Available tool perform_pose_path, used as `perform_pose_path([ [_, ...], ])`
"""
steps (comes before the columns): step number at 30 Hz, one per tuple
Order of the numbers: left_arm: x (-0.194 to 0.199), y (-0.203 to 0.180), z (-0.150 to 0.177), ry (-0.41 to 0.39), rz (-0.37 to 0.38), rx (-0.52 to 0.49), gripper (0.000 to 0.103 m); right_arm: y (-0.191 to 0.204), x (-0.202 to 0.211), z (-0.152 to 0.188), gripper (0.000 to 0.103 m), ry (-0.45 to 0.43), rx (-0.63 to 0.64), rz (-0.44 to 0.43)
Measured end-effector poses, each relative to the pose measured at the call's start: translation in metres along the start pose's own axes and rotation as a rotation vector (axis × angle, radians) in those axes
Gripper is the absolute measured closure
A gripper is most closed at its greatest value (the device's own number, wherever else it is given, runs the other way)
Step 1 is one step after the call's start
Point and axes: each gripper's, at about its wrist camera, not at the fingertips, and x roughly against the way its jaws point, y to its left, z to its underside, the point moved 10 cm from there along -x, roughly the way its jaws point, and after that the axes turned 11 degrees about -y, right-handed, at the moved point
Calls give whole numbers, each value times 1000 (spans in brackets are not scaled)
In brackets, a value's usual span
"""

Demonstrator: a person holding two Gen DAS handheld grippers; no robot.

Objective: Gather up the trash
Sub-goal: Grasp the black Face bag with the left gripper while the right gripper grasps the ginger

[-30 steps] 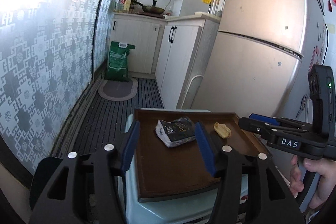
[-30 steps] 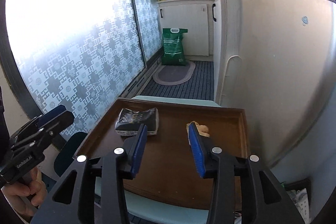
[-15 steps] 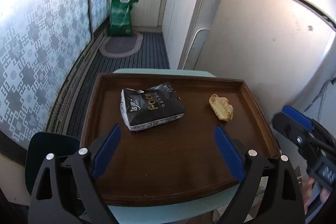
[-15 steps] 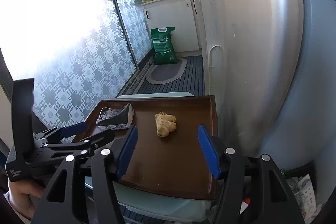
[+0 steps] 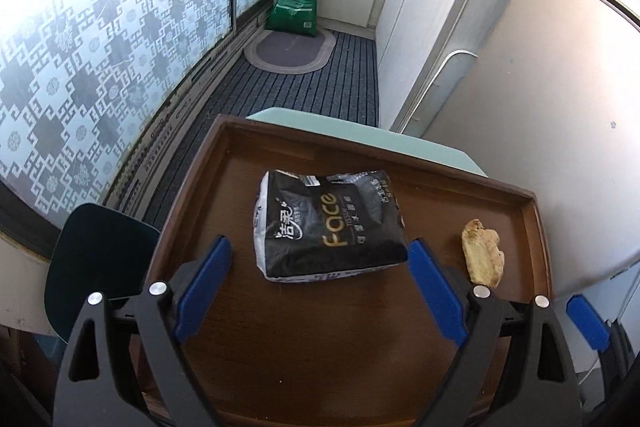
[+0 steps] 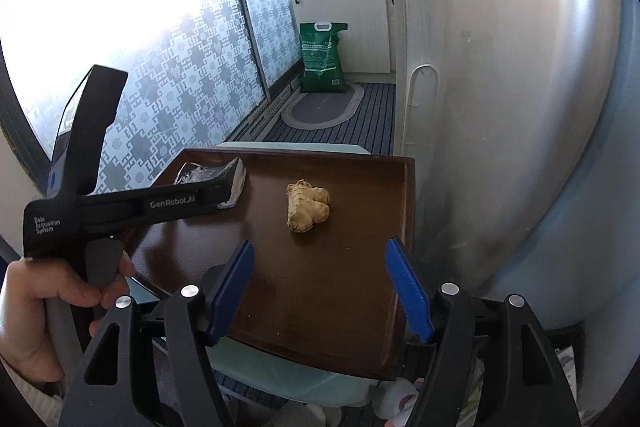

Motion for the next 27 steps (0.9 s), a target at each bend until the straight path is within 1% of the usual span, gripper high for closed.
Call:
perform_pose_path([
  [3, -3, -2, -3, -4, -16, -10, 11, 3, -5, -1, 36, 10, 3, -16],
  [8, -6, 1, -7, -23, -62, 17, 11, 2, -23, -5, 45, 44, 16, 0],
  [10, -6, 1, -9, -30, -71, 23, 15, 1, -29, -3, 51, 58, 4, -2],
  [13, -7, -3, -12, -37, -72, 6, 21, 2, -36, 3, 53, 87, 22, 3],
  [15, -10, -4, -12, -38, -74, -17, 22, 3, -38, 6, 54, 95, 34, 10],
  [19, -8, -4, -10, -65, -49, -45, 28, 3, -39, 5, 54, 91, 32, 13],
  [22, -5, -3, -10, -70, -22, -39, 32, 4, -40, 4, 54, 89, 32, 18],
  [27, 1, -3, -14, -81, 51, -10, 33, 2, -45, 6, 54, 93, 21, 48],
])
